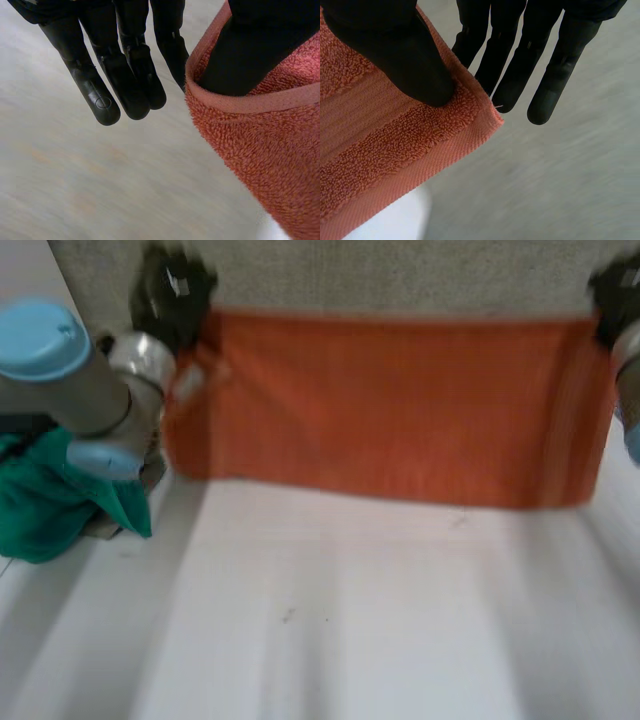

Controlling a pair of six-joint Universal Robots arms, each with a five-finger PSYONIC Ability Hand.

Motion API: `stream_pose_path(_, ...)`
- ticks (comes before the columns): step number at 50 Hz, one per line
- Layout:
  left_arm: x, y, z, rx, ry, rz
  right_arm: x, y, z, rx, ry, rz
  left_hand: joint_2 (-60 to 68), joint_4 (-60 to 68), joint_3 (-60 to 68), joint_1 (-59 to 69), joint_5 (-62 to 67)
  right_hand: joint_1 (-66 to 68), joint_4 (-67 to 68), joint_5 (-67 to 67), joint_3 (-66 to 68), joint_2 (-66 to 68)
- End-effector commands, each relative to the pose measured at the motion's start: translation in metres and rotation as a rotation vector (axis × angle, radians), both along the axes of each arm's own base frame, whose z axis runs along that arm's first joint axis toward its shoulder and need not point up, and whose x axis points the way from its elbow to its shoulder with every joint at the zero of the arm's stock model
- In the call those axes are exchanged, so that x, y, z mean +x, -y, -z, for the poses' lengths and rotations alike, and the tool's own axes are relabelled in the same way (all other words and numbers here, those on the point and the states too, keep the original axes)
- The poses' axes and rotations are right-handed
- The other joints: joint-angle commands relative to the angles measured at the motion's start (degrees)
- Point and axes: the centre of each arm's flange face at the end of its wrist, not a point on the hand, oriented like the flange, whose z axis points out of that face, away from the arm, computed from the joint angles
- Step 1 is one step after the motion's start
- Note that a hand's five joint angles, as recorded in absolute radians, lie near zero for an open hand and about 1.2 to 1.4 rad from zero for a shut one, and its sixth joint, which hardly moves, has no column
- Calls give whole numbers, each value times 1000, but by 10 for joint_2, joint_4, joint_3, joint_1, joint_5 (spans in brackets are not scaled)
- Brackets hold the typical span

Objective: Fold the laundry.

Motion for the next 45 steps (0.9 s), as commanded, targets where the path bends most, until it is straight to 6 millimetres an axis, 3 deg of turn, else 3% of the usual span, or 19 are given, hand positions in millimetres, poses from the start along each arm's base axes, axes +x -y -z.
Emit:
stream_pose_path(1,5,1,-60,-180,-272,101,3,-16,-86,-369,121,-35,112,112,115,130,141,153,115,128,118,123)
stream_pose_path(4,10,-5,-53,-98,-283,112,12,-24,-83,-345,118,-60,112,112,115,130,141,153,115,128,118,123)
stream_pose_path(8,18,-13,-32,15,-247,89,15,-25,-59,-242,102,-83,112,112,115,130,141,153,115,128,118,123)
stream_pose_path(14,35,-27,23,225,-184,39,15,-32,2,-8,55,-103,112,112,115,130,141,153,115,128,118,123)
stream_pose_path(15,39,-31,41,289,-165,24,14,-36,21,66,43,-103,112,112,115,130,141,153,115,128,118,123)
stream_pose_path(18,44,-40,69,386,-129,8,13,-45,53,183,26,-115,112,112,115,130,141,153,115,128,118,123)
stream_pose_path(20,49,-48,94,462,-92,-4,12,-59,85,297,7,-131,112,112,115,130,141,153,115,128,118,123)
stream_pose_path(23,54,-58,122,541,-38,-3,10,-74,115,400,-8,-148,112,112,115,130,141,153,115,128,118,123)
stream_pose_path(27,56,-64,157,615,29,14,7,-86,139,474,-19,-157,112,112,115,130,141,153,115,128,118,123)
stream_pose_path(30,62,-59,173,650,44,5,-1,-84,144,484,-13,-142,55,55,59,73,85,153,115,128,118,123)
stream_pose_path(31,67,-55,183,672,46,-8,-7,-82,146,486,-9,-127,-43,-43,-40,-25,-14,153,115,128,118,123)
stream_pose_path(35,74,-47,194,698,36,-32,-13,-79,145,482,-6,-111,-134,-133,-130,-115,-104,153,115,128,118,123)
stream_pose_path(37,76,-45,196,707,31,-38,-14,-78,145,482,-5,-109,-169,-168,-165,-151,-139,153,115,128,118,123)
stream_pose_path(38,78,-44,197,714,23,-42,-15,-78,145,483,-3,-106,-272,-272,-268,-254,-243,153,115,128,118,123)
stream_pose_path(40,79,-45,197,722,9,-43,-17,-77,145,483,-2,-100,-344,-343,-340,-325,-314,153,115,128,118,123)
stream_pose_path(45,80,-49,197,762,-33,-44,-24,-73,145,483,7,-82,-349,-349,-345,-331,-319,153,115,128,118,123)
